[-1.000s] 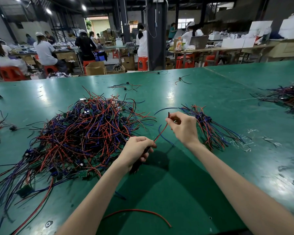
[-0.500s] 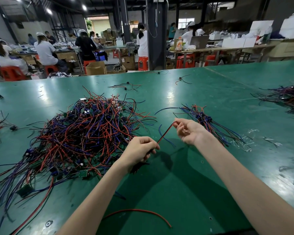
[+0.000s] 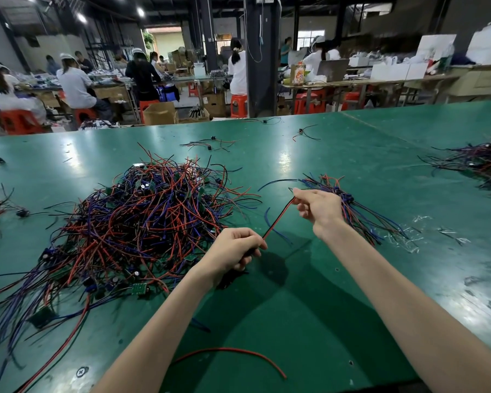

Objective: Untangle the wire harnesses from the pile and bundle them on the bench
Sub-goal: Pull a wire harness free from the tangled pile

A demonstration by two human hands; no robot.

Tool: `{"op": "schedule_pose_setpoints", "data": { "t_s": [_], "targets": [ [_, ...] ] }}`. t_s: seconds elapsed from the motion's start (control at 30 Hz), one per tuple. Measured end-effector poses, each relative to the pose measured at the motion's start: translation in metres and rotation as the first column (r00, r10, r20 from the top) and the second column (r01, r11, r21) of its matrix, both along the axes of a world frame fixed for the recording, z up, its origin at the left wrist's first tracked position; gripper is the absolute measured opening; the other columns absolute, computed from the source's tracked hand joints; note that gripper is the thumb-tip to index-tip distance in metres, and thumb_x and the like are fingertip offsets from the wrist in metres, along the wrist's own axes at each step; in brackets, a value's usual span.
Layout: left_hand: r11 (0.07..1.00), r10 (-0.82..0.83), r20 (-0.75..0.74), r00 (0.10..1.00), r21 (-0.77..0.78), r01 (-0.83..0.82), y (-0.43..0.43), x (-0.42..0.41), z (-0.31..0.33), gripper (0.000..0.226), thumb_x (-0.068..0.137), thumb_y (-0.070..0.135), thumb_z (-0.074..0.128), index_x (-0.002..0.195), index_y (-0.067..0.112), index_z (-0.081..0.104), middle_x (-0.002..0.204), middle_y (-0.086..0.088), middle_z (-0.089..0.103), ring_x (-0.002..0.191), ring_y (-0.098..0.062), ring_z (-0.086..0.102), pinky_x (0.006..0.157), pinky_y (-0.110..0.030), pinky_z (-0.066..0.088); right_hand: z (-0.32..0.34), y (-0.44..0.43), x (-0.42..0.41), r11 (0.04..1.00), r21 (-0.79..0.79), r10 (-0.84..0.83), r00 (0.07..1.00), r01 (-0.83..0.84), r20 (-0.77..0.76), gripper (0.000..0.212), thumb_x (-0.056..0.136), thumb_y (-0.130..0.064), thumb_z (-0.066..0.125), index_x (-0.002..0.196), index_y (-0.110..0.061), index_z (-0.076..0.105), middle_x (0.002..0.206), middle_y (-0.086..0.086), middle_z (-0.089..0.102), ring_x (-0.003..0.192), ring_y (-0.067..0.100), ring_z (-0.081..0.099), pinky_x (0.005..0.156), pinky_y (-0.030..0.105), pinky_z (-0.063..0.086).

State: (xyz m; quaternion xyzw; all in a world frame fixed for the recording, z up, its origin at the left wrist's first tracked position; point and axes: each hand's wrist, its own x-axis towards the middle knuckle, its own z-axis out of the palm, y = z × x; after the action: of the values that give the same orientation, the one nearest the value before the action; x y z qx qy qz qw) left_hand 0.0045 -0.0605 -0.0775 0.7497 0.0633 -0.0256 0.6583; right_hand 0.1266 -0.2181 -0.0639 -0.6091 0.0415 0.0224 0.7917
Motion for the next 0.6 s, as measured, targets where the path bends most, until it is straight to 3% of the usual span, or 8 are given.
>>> {"op": "schedule_pose_setpoints", "data": {
  "t_s": [0.07, 0.13, 0.23, 0.3, 0.4, 0.47, 0.53, 0.6],
  "targets": [
    [1.000, -0.008, 0.002, 1.000, -0.008, 0.008, 0.000, 0.001, 0.001, 0.021, 0.089, 0.005, 0.056, 0.071, 0.008, 0.067, 0.055, 0.000, 0.056, 0.036, -0.005, 0.034, 0.033, -0.013, 0.021, 0.002, -0.003, 0.003, 0.970, 0.235, 0.106, 0.979, -0.063, -0.176, 0.020, 0.085, -0.001, 0.065, 0.067, 0.001, 0.055, 0.053, 0.008, 0.059, 0.031, 0.002, 0.045, 0.030, 0.012, 0.031],
    [1.000, -0.021, 0.006, 1.000, -0.015, 0.021, 0.000, 0.001, 0.002, 0.021, 0.089, 0.006, 0.056, 0.071, 0.008, 0.067, 0.056, 0.000, 0.056, 0.036, -0.005, 0.033, 0.034, -0.012, 0.021, 0.002, -0.005, 0.004, 0.926, 0.360, 0.212, 0.945, -0.112, -0.251, 0.023, 0.089, -0.003, 0.059, 0.068, -0.001, 0.052, 0.052, 0.007, 0.057, 0.030, 0.002, 0.045, 0.030, 0.009, 0.030],
    [0.999, -0.027, 0.011, 1.000, -0.023, 0.027, 0.001, -0.001, 0.003, 0.021, 0.089, 0.006, 0.056, 0.071, 0.009, 0.067, 0.056, 0.000, 0.057, 0.037, -0.005, 0.033, 0.034, -0.012, 0.020, 0.002, -0.004, 0.004, 0.915, 0.382, 0.245, 0.931, -0.129, -0.272, 0.023, 0.091, -0.003, 0.056, 0.069, -0.002, 0.051, 0.056, 0.007, 0.055, 0.030, 0.001, 0.044, 0.029, 0.009, 0.030],
    [0.999, -0.024, 0.015, 1.000, -0.023, 0.024, 0.000, -0.001, 0.004, 0.021, 0.089, 0.006, 0.056, 0.071, 0.009, 0.067, 0.056, 0.000, 0.057, 0.037, -0.005, 0.033, 0.033, -0.013, 0.020, 0.002, -0.002, 0.004, 0.951, 0.298, 0.150, 0.962, -0.078, -0.229, 0.021, 0.088, 0.000, 0.059, 0.068, 0.001, 0.053, 0.063, 0.011, 0.054, 0.029, 0.001, 0.043, 0.030, 0.010, 0.030],
    [1.000, -0.010, 0.019, 1.000, -0.018, 0.011, -0.001, -0.001, 0.005, 0.021, 0.089, 0.007, 0.055, 0.071, 0.010, 0.065, 0.054, 0.003, 0.056, 0.037, -0.005, 0.032, 0.035, -0.013, 0.020, -0.001, -0.001, 0.004, 0.999, 0.046, 0.000, 1.000, 0.001, -0.021, 0.019, 0.083, -0.001, 0.066, 0.068, -0.002, 0.056, 0.061, 0.012, 0.058, 0.032, 0.003, 0.046, 0.033, 0.016, 0.035],
    [1.000, 0.002, 0.022, 1.000, -0.019, -0.001, -0.001, -0.001, 0.006, 0.022, 0.089, 0.007, 0.054, 0.070, 0.011, 0.065, 0.054, 0.003, 0.055, 0.036, -0.005, 0.032, 0.036, -0.013, 0.019, -0.007, -0.002, 0.004, 0.970, -0.228, -0.022, 0.965, 0.084, 0.261, 0.021, 0.085, -0.008, 0.067, 0.066, -0.006, 0.057, 0.058, 0.008, 0.059, 0.036, 0.006, 0.050, 0.037, 0.019, 0.037],
    [1.000, 0.008, 0.026, 1.000, -0.022, -0.007, 0.000, -0.002, 0.006, 0.022, 0.089, 0.007, 0.054, 0.070, 0.010, 0.064, 0.054, 0.003, 0.055, 0.036, -0.005, 0.032, 0.035, -0.013, 0.019, -0.013, -0.003, 0.003, 0.811, -0.490, 0.036, 0.809, 0.319, 0.587, 0.021, 0.085, -0.013, 0.068, 0.067, -0.006, 0.058, 0.057, 0.001, 0.058, 0.041, 0.011, 0.052, 0.046, 0.019, 0.038],
    [1.000, 0.013, 0.028, 1.000, -0.025, -0.012, 0.000, -0.002, 0.006, 0.022, 0.088, 0.007, 0.054, 0.069, 0.010, 0.064, 0.054, 0.003, 0.055, 0.035, -0.005, 0.032, 0.034, -0.013, 0.020, -0.018, -0.003, 0.003, 0.653, -0.545, 0.154, 0.612, 0.526, 0.775, 0.021, 0.084, -0.013, 0.070, 0.067, -0.005, 0.059, 0.056, -0.004, 0.051, 0.047, 0.017, 0.045, 0.053, 0.024, 0.033]
  ]
}}
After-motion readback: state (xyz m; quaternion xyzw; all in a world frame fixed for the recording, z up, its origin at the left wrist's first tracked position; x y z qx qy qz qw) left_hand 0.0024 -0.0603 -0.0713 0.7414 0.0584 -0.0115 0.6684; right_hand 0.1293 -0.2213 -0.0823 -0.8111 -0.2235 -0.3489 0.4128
